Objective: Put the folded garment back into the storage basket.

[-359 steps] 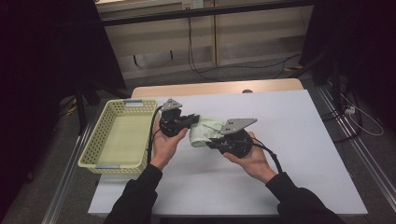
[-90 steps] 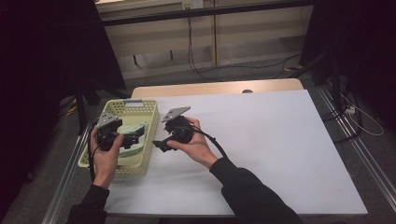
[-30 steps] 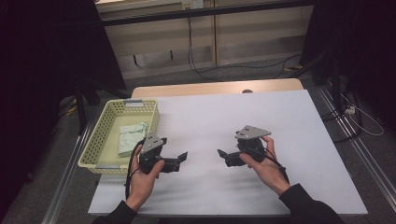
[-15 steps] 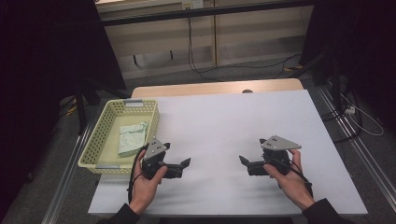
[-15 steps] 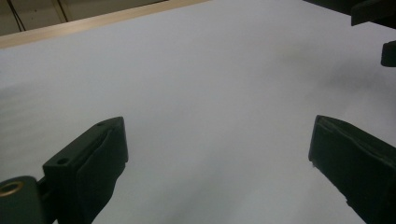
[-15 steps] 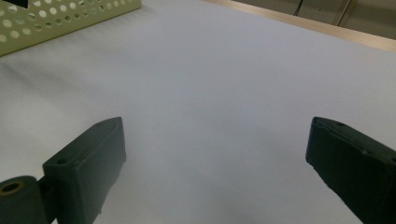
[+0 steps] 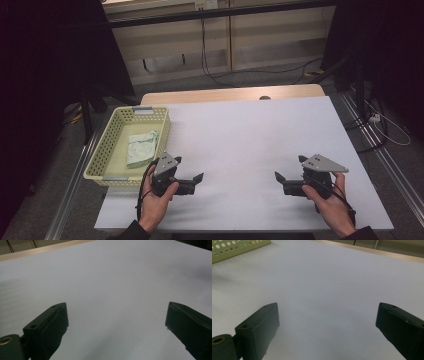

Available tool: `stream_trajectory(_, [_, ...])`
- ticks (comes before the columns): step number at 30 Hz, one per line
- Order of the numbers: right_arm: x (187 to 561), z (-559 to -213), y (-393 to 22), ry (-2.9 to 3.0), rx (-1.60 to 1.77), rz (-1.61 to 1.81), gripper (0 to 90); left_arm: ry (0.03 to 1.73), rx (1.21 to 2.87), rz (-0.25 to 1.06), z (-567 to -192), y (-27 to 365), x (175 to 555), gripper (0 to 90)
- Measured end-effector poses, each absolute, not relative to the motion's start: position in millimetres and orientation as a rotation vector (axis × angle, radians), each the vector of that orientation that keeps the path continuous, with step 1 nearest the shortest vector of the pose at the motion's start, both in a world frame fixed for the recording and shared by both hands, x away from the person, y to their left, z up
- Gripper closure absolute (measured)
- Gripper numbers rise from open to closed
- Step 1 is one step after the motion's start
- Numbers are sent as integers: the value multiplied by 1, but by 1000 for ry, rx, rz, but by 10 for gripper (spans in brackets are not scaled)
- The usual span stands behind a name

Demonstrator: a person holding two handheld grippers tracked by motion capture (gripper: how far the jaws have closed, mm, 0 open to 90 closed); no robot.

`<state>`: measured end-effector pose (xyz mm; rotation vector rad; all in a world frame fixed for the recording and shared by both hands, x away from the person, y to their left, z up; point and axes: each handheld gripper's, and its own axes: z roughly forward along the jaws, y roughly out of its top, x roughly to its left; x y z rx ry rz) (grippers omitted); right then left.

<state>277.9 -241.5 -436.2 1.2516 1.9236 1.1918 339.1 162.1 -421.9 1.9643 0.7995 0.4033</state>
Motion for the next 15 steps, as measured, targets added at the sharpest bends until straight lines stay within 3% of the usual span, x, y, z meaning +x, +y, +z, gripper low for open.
stream_trajectory(15, [259,-445,-259,1886,1297,1215,47,798,1976,408,-427,165,325,45])
